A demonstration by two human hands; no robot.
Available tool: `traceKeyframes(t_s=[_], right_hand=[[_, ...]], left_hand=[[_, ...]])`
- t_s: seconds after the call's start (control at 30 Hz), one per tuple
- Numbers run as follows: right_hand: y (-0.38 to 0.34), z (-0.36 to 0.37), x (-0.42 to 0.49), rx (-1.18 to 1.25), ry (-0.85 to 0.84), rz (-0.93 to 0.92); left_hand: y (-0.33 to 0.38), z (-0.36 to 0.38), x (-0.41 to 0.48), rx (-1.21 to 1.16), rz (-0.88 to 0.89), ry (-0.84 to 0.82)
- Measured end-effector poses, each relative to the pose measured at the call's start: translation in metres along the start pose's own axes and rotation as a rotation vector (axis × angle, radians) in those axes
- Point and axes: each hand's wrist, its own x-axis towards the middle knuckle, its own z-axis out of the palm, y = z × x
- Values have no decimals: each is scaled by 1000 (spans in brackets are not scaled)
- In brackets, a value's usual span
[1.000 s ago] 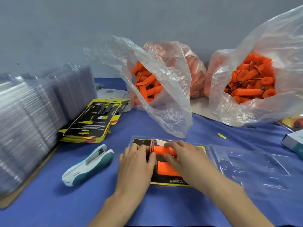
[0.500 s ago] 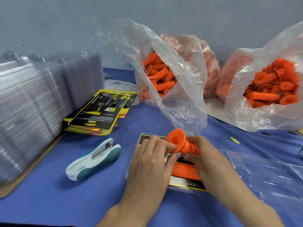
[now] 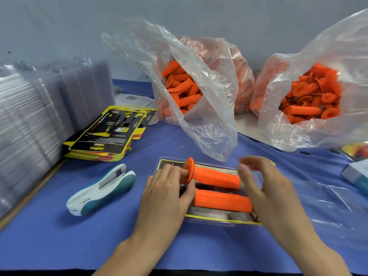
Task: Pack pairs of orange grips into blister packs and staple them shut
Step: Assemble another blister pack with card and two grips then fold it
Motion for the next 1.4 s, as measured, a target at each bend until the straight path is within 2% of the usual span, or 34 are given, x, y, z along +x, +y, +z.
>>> traceKeyframes(t_s=[0.07, 0.13, 0.3, 0.43, 0.67, 0.9, 1.0, 1.07, 1.13, 1.17, 1.27, 1.4], right_hand=[[13, -15, -15, -86, 19, 136], [21, -20, -31, -204, -87, 246], [27, -14, -50, -303, -193, 181], [30, -15, -53, -135, -139, 189], [25, -9, -54, -13, 60, 53], [18, -14, -57, 69, -62, 56], [16, -16, -58, 180, -110, 102], [12, -18, -58, 280, -134, 113], [6, -20, -55, 401, -126, 105], [3, -21, -54, 474, -109, 90], [-4, -22, -48, 679, -52, 57], [-10, -21, -43, 815, -45, 3]], left_hand=[[1, 1, -1, 9, -50, -3], [2, 2, -2, 12, -89, 1], [1, 4, 0, 56, -146, -52], [-2, 8, 3, 104, -173, -101], [-13, 9, 5, 142, -149, -129], [-15, 11, 7, 159, -103, -98], [-12, 9, 8, 140, -113, -125], [-7, 5, 9, 109, -124, -85], [1, -4, 7, 43, -7, 3], [8, -9, 5, -19, 109, -21], [28, -13, -6, -167, 415, -256], [35, -1, -7, -300, 355, -244]])
